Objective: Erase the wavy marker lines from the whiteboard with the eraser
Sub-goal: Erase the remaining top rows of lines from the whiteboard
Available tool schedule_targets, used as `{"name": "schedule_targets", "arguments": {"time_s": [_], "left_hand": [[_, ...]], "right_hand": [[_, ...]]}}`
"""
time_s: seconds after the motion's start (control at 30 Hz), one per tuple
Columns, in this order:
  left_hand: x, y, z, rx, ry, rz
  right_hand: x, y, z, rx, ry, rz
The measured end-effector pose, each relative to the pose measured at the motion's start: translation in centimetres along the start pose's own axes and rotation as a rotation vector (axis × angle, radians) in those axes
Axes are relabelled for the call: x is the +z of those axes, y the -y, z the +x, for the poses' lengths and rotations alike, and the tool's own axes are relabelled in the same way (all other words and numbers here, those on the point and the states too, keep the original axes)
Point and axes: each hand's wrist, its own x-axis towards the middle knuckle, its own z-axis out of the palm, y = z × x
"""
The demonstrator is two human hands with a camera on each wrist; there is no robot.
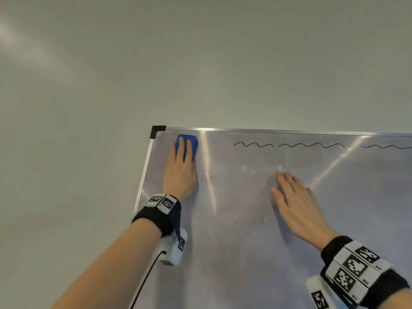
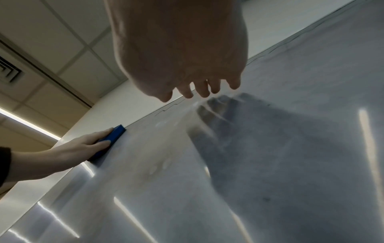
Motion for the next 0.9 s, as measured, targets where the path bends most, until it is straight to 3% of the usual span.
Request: {"name": "schedule_targets", "arguments": {"time_s": [0.1, 0.17, 0.3, 0.4, 0.53, 0.67, 0.8, 0.83, 0.9], "left_hand": [[-0.3, -1.2, 0.7, -0.2, 0.023, -0.064], [-0.6, -4.2, 1.4, -0.242, 0.026, -0.078], [0.6, -10.8, 2.6, 0.037, 0.033, -0.009], [1.7, -14.7, 1.8, 0.1, 0.01, -0.073], [1.4, -12.9, 0.6, 0.275, 0.101, -0.04], [0.5, -7.5, 0.2, 0.053, 0.071, 0.006], [0.2, -8.5, 0.7, -0.208, 0.029, -0.083], [0.3, -9.7, 1.1, -0.239, 0.028, -0.111], [0.7, -12.6, 1.9, -0.156, 0.049, -0.111]], "right_hand": [[-0.9, -1.9, -0.2, 0.035, -0.068, -0.015], [-1.2, -3.0, -0.4, 0.053, -0.074, -0.056], [-0.9, -3.4, -0.3, 0.048, -0.069, -0.087], [-0.7, -3.3, -0.2, 0.06, -0.091, -0.063], [-0.6, -3.9, -0.2, 0.059, -0.077, -0.065], [-0.9, -4.0, -0.4, 0.052, -0.05, -0.054], [-1.2, -3.8, -0.4, 0.044, -0.042, -0.044], [-1.3, -3.8, -0.4, 0.047, -0.032, -0.045], [-1.4, -4.0, -0.3, 0.05, -0.026, -0.051]]}}
